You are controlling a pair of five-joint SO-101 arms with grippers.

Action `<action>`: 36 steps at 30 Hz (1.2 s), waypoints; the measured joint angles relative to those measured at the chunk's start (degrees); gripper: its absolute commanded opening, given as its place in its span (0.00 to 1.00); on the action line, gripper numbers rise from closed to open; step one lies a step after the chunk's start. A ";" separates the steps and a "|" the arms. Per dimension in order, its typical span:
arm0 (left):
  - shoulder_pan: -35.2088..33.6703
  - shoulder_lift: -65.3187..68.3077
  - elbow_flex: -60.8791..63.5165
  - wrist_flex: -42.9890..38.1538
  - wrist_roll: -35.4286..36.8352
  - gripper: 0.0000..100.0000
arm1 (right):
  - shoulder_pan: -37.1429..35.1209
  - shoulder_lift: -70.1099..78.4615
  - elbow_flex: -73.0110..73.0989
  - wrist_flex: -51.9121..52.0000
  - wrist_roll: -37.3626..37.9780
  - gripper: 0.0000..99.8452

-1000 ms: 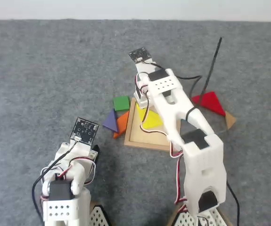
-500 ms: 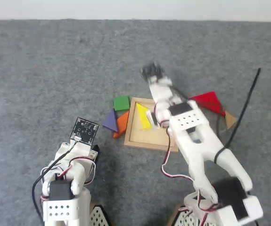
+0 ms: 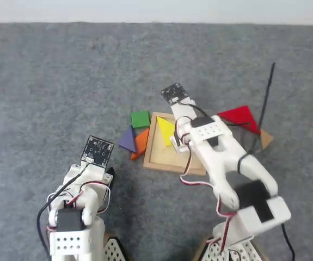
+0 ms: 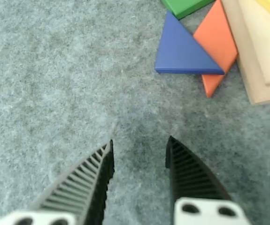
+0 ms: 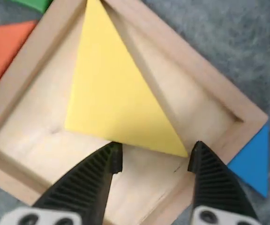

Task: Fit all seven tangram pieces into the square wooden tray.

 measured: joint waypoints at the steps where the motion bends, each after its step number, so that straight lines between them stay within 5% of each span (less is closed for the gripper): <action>1: 0.00 0.00 0.00 0.00 0.00 0.17 | 0.35 0.70 -0.79 0.00 0.00 0.24; 20: 0.00 0.00 0.00 0.00 0.00 0.17 | 8.70 3.78 -12.75 3.25 0.00 0.24; 36: 0.00 0.00 0.00 0.00 0.00 0.17 | 9.05 -1.14 1.14 10.64 -0.09 0.24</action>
